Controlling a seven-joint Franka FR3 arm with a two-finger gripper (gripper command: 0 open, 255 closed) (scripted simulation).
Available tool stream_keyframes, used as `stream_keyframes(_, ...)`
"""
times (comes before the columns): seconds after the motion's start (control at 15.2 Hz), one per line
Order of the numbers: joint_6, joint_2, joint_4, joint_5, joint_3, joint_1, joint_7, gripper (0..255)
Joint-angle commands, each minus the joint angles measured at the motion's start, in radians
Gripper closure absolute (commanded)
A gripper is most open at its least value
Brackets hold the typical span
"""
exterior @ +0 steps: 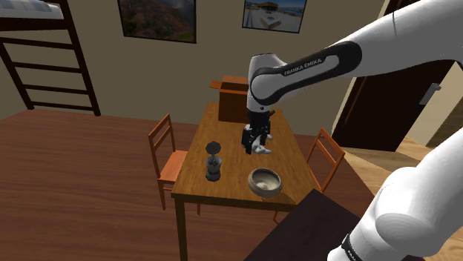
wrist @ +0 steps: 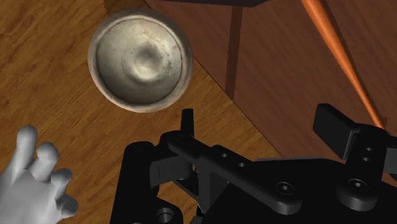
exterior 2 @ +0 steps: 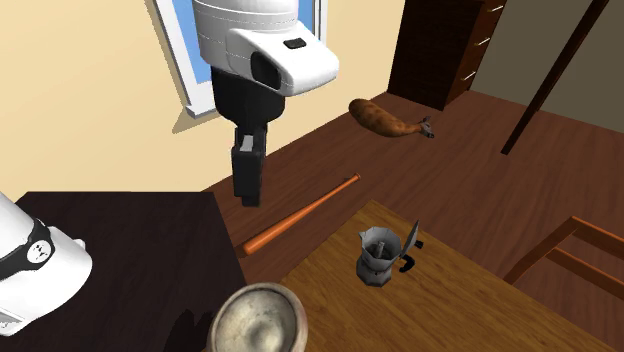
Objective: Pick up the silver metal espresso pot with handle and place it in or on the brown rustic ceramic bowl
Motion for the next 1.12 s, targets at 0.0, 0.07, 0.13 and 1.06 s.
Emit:
stream_keyframes(0.0, 0.050, 0.095, 0.048, -0.004, 0.002, 0.000, 0.006, 0)
stream_keyframes(0.07, 0.070, 0.134, 0.069, -0.006, 0.004, 0.001, 0.010, 0)
stream_keyframes(0.13, 0.088, 0.173, 0.091, -0.008, 0.006, 0.001, 0.015, 0)
stream_keyframes(1.06, 0.207, 0.723, 0.540, -0.048, 0.004, 0.024, 0.075, 0)
